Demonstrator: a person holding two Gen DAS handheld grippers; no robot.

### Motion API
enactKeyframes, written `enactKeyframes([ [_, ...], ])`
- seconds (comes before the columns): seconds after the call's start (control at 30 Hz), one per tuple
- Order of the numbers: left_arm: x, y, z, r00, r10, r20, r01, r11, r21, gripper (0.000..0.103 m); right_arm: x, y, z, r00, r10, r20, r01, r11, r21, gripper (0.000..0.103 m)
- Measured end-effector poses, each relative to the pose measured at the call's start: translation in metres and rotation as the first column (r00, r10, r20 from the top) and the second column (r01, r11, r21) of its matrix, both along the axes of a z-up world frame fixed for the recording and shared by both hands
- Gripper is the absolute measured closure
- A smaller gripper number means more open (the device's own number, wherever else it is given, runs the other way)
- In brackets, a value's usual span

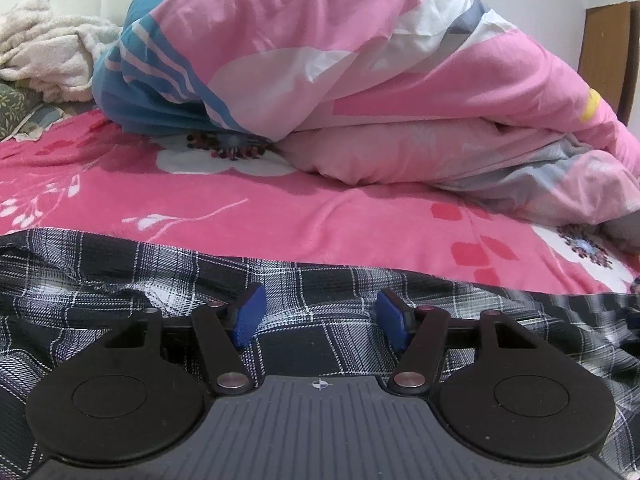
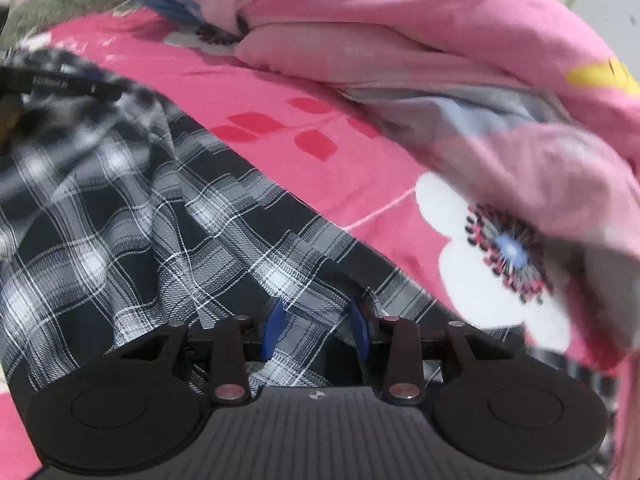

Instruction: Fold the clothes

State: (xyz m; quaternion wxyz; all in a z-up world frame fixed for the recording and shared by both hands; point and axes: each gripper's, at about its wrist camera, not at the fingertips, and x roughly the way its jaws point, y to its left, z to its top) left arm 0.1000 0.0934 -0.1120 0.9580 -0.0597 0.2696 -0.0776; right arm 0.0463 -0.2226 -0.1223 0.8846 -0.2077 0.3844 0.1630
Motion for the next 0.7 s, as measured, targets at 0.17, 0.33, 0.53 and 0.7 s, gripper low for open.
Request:
enactKeyframes([
  [0.17,0.001,0.000,0.000,1.000,-0.001,0.001,0.001,1.000,0.003,0.041,-0.007,-0.001,0.008,1.000,0.003,0.023,-0.003,1.000,-0.005,0.097],
  [0.33,0.000,0.000,0.000,1.000,-0.001,0.002,0.001,1.000,0.002,0.041,0.004,-0.003,0.018,0.994,-0.013,0.105,0.012,1.000,0.010,0.078],
  [0.53,0.001,-0.001,0.000,1.000,-0.002,0.001,0.002,1.000,-0.005,0.041,0.020,-0.015,0.004,1.000,-0.030,0.010,0.030,1.000,-0.007,0.078],
  [0.7,0.000,-0.001,0.000,1.000,-0.001,0.002,0.001,1.000,-0.006,0.041,0.010,-0.015,0.016,0.996,-0.044,0.082,0.042,0.998,0.036,0.103],
])
